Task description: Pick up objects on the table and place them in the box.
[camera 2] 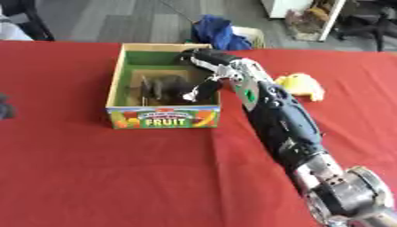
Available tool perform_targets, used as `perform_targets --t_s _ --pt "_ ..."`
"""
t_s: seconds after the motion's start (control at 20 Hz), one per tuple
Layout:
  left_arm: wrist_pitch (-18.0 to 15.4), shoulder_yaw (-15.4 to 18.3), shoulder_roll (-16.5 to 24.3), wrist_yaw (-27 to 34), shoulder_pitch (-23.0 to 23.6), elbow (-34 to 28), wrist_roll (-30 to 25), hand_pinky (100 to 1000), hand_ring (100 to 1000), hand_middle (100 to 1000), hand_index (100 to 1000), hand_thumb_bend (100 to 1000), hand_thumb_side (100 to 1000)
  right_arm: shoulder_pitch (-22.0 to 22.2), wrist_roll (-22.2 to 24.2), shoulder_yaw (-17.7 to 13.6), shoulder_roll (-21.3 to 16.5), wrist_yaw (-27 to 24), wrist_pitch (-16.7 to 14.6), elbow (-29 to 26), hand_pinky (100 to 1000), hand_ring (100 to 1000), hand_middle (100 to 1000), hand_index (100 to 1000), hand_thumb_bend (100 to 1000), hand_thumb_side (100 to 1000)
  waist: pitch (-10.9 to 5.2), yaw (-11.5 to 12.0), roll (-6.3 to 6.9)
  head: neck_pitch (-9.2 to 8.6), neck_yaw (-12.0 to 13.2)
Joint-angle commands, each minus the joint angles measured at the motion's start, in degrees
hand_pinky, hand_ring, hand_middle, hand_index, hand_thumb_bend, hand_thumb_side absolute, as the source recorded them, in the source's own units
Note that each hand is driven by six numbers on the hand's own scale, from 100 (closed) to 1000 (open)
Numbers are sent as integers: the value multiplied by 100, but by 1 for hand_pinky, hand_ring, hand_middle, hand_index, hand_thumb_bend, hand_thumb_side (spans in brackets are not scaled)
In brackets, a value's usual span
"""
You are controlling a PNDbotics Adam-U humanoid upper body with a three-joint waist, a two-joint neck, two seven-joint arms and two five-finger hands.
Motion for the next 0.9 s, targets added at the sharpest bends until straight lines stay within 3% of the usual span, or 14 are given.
perform_targets --t_s 0.05,0.4,0.9 --pt "-7 57 64 -12 -13 -88 20 619 579 567 614 576 373 -137 48 14 -434 -586 42 -571 859 1000 833 930 357 338 -123 -51 5 -7 43" --pt "-11 104 111 -47 56 -80 70 619 579 567 614 578 373 163 -347 -226 -1221 -1195 467 -980 849 1000 808 917 344 275 -142 -279 -24 4 142" --pt "-17 134 132 -73 95 -84 103 618 580 567 614 576 376 561 -1415 -887 -1858 -1219 1180 120 857 1000 824 910 327 290 -113 -406 14 9 176"
